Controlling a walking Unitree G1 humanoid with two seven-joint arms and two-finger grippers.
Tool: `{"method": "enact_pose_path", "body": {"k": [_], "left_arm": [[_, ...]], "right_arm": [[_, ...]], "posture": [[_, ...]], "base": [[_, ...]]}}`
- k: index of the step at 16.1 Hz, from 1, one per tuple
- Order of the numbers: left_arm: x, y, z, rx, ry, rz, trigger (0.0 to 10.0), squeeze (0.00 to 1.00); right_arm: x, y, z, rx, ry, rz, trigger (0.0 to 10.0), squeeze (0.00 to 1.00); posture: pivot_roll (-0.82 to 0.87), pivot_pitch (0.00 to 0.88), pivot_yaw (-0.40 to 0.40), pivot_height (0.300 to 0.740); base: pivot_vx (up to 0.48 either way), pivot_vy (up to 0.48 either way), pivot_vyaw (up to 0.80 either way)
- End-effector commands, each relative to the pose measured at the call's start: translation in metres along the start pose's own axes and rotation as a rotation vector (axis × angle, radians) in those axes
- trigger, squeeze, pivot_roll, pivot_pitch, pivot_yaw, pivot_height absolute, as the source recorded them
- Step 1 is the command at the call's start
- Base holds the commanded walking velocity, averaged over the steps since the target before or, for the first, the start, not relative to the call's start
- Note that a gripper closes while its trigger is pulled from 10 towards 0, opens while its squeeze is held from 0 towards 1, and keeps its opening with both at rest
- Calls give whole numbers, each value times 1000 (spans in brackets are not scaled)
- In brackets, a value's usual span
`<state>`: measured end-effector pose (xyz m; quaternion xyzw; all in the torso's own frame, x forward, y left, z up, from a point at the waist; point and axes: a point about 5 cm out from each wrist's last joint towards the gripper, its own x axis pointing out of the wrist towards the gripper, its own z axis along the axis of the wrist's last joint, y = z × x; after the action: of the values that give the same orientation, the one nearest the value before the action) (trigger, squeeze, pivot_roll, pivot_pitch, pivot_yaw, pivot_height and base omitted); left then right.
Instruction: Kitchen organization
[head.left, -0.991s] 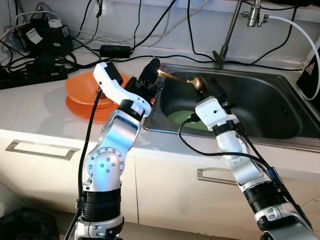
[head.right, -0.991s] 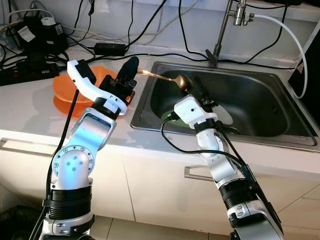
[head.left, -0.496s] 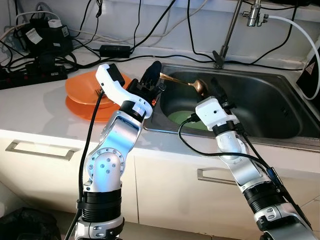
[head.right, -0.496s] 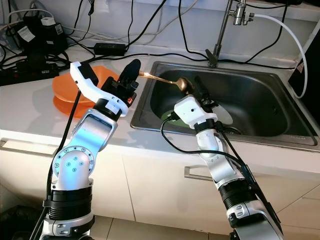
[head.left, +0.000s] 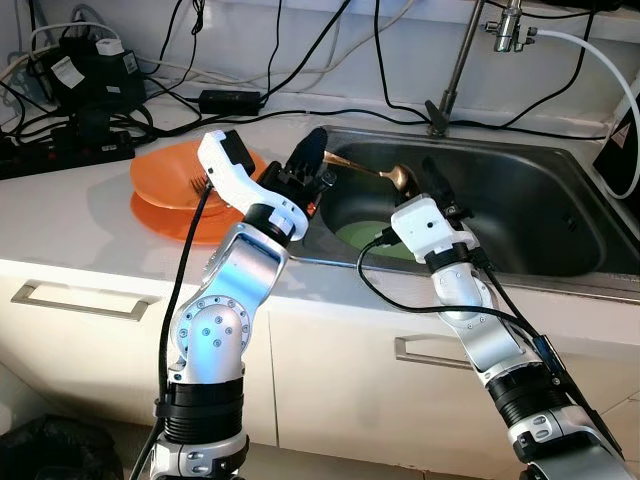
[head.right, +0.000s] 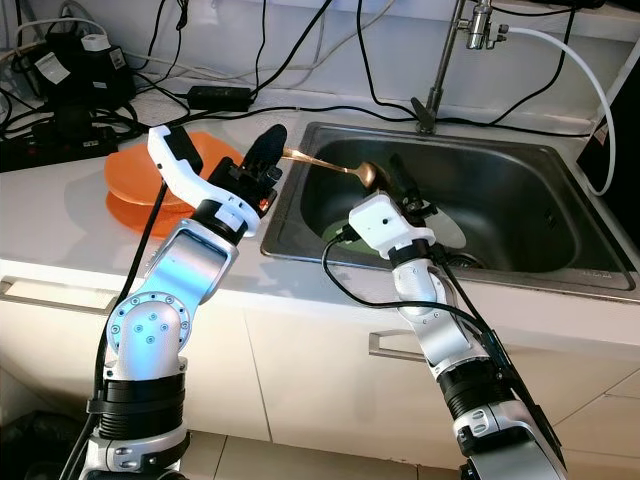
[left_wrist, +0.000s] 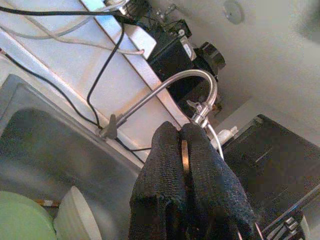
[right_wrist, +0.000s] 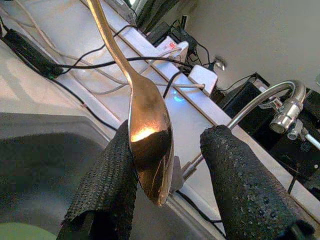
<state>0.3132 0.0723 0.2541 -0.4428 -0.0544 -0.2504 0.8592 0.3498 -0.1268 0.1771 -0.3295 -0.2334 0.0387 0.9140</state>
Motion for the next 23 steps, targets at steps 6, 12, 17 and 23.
{"method": "enact_pose_path", "body": {"k": [6, 12, 17, 23], "left_arm": [[4, 0, -10, -11, 40, 38, 10000, 0], [4, 0, -12, 35, 61, 31, 10000, 0], [4, -1, -19, 74, 97, 26, 10000, 1000], [4, -1, -17, 89, 94, 25, 10000, 1000]], "right_arm": [[4, -5, 2, 4, -12, -21, 0, 0], [5, -3, 2, 8, -10, -10, 0, 0], [4, -4, 2, 8, -6, -13, 0, 0], [4, -4, 0, 25, 8, -25, 0, 0]], "posture": [[61, 39, 6, 740], [64, 39, 6, 740], [61, 40, 6, 740], [64, 36, 8, 740]], "base": [[0, 0, 0], [0, 0, 0], [0, 0, 0], [0, 0, 0]]}}
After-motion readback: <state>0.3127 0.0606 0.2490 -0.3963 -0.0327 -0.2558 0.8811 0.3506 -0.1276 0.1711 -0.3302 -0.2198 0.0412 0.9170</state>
